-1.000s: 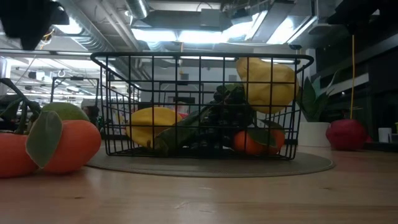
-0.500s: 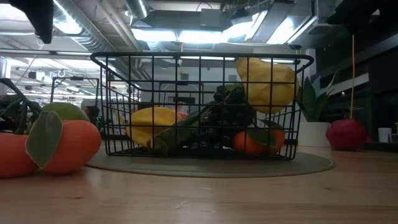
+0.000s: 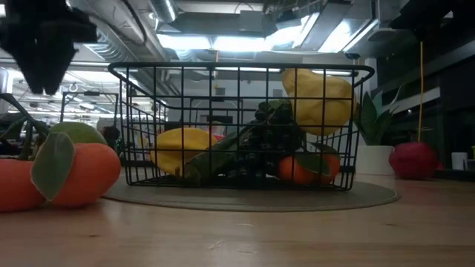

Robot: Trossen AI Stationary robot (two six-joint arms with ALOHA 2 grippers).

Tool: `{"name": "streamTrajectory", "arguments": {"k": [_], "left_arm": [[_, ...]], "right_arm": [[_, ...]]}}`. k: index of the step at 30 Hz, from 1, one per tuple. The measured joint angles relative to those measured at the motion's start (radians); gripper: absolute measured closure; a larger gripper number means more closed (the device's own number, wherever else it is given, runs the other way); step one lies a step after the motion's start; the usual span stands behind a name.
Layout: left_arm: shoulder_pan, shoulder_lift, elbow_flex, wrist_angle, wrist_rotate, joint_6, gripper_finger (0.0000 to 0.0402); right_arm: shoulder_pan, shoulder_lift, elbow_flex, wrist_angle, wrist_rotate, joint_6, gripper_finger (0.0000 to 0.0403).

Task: Build produce basket
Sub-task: Put the green pear into the black wire basket

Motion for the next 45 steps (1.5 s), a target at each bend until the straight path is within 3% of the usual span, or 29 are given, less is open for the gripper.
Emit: {"name": "streamTrajectory", "arguments": {"k": [8,15,21,30,45], "left_arm": [[0.138,-0.101,-0.197,0.307,-0.022,0.187,0.0269],[0.308,-0.173,-0.273,0.394,-0.033,0.287,0.0269],[0.398,-0.182,-0.349,0.574,0.035,0.398,0.0269],[0.419,-0.17,-0.413,0.874,0.066,0.577,0.0269],[0.342,-0.17,-0.413,0.909,0.164,0.601,0.0269]], "right_arm": [[0.0,0.0,0.0,0.0,0.0,0.0,0.0279],[0.0,0.0,0.0,0.0,0.0,0.0,0.0279],[0.0,0.0,0.0,0.0,0.0,0.0,0.0279],[0.0,0.0,0.0,0.0,0.0,0.0,0.0279],[0.0,0.0,0.0,0.0,0.0,0.0,0.0279]]}}
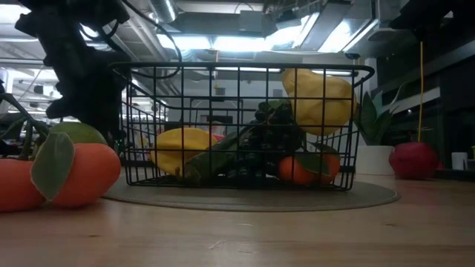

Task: Build produce basket
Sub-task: Put the green pear into the black wire basket

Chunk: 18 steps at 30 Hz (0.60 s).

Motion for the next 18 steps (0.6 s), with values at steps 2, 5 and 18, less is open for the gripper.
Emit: {"name": "streamTrajectory", "arguments": {"k": [2,5,18], "left_arm": [[-0.02,0.0,0.0,0.0,0.0,0.0,0.0269],[-0.055,0.0,0.0,0.0,0.0,-0.001,0.0269],[-0.21,0.0,0.0,-0.001,0.008,-0.056,0.0269]], "right_arm": [[0.0,0.0,0.0,0.0,0.0,0.0,0.0279],[0.0,0.0,0.0,0.0,0.0,0.0,0.0279],[0.0,0.0,0.0,0.0,0.0,0.0,0.0279]]}}
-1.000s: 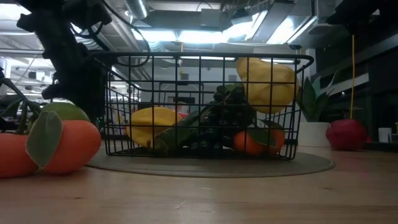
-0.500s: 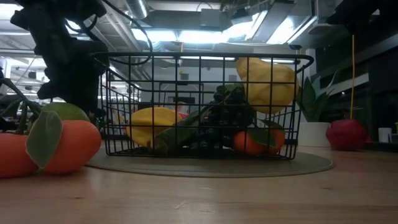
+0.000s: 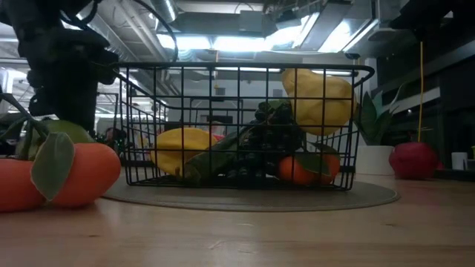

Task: Build produce basket
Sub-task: Put the green pear into the black wire basket

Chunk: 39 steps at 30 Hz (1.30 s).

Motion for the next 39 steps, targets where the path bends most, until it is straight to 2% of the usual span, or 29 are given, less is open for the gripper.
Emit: {"name": "streamTrajectory", "arguments": {"k": [8,11,14,31,35,39], "left_arm": [[-0.052,0.0,0.0,0.0,-0.017,-0.023,0.0269],[-0.062,0.0,0.0,0.0,-0.055,-0.023,0.0269],[-0.063,0.0,0.0,0.0,-0.086,-0.023,0.0269],[-0.063,0.0,0.0,0.001,-0.115,-0.023,0.0269],[-0.063,0.0,0.0,0.1,-0.114,-0.112,0.0269],[-0.063,0.031,0.001,0.151,-0.135,-0.115,0.0269]], "right_arm": [[0.0,0.0,0.0,0.0,0.0,0.0,0.0279],[0.0,0.0,0.0,0.0,0.0,0.0,0.0279],[0.0,0.0,0.0,0.0,0.0,0.0,0.0279],[0.0,0.0,0.0,0.0,0.0,0.0,0.0279],[0.0,0.0,0.0,0.0,0.0,0.0,0.0279],[0.0,0.0,0.0,0.0,0.0,0.0,0.0279]]}}
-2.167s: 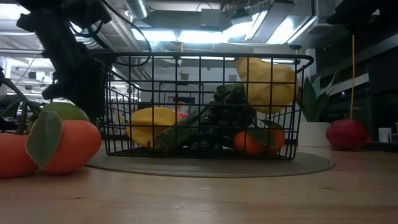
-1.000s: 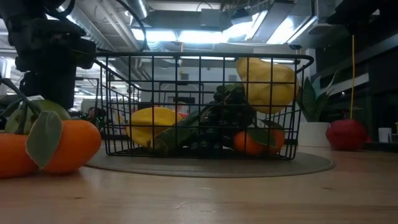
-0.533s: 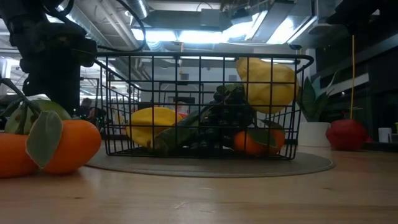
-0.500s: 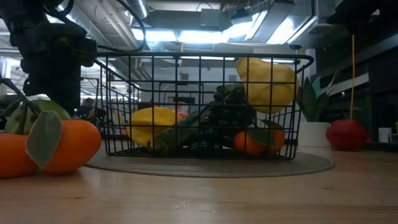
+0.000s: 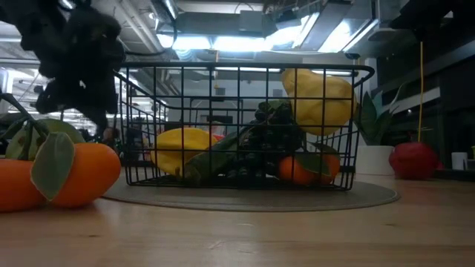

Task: Build produce basket
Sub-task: Put the green pear into the black wire basket

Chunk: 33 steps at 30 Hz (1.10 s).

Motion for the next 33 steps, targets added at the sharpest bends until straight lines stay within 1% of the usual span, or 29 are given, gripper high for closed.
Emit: {"name": "streamTrajectory", "arguments": {"k": [3,9,11,17,21,23,27,30,33], "left_arm": [[-0.002,0.045,-0.001,-0.031,0.044,0.011,0.0269],[-0.025,0.135,0.0,0.014,0.216,0.014,0.0269],[-0.038,0.144,-0.001,0.025,0.233,0.014,0.0269],[-0.046,0.145,-0.001,0.029,0.236,0.014,0.0269],[-0.046,0.145,-0.001,0.014,0.286,0.014,0.0269],[-0.046,0.145,-0.001,-0.012,0.317,0.014,0.0269],[-0.046,0.145,-0.001,-0.092,0.312,0.014,0.0273],[-0.046,0.144,-0.001,-0.198,0.308,-0.012,0.0277],[-0.046,0.144,-0.001,-0.313,0.313,-0.08,0.028]], "right_arm": [[0.0,0.0,0.0,0.0,0.0,0.0,0.0279],[0.0,0.0,0.0,0.0,0.0,0.004,0.0279],[0.0,0.0,0.0,0.0,0.0,0.003,0.0279],[0.0,0.0,0.0,0.0,0.0,0.002,0.0279],[0.0,0.0,0.0,0.0,0.0,0.002,0.0279],[0.0,0.0,0.0,0.0,0.0,0.003,0.0279],[0.0,0.0,0.0,0.0,0.0,0.002,0.0279],[0.0,0.0,0.0,0.0,0.0,0.003,0.0279],[0.0,0.0,0.0,0.0,0.0,0.002,0.0279]]}}
